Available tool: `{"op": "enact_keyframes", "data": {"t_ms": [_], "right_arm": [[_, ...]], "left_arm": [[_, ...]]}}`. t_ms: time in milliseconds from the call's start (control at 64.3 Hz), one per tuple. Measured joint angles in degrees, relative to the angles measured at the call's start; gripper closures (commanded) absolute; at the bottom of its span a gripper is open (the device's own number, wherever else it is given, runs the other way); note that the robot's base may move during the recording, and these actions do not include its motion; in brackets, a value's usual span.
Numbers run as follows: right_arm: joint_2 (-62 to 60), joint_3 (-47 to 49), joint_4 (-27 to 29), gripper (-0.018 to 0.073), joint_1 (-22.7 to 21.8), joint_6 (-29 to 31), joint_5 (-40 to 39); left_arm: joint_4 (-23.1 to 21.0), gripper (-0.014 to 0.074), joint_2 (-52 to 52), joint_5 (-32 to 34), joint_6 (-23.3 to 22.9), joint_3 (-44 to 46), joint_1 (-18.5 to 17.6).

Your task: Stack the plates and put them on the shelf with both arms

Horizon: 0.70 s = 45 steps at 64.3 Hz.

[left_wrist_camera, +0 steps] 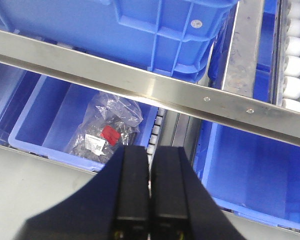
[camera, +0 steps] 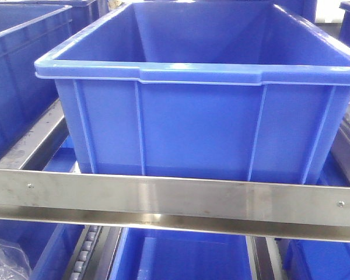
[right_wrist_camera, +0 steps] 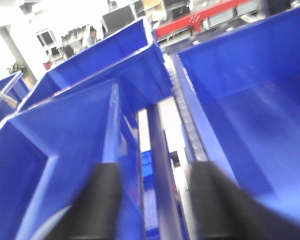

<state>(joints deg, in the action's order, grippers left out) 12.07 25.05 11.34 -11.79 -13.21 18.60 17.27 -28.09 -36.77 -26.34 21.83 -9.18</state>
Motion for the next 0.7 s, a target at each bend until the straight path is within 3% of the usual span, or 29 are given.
{"op": "enact_keyframes", "data": {"t_ms": [93,700], "right_arm": [[-1.9,-1.9,0.0,0.0515,-0.1,0.0,2.8],[-2.0,-3.2,0.0,0.0503,-0.1,0.0,4.3]], "left_arm": [[0.0,0.0499,0.0,0.0,0.0,0.0,0.0],[0.0,0.0499,0.0,0.0,0.0,0.0,0.0]]}}
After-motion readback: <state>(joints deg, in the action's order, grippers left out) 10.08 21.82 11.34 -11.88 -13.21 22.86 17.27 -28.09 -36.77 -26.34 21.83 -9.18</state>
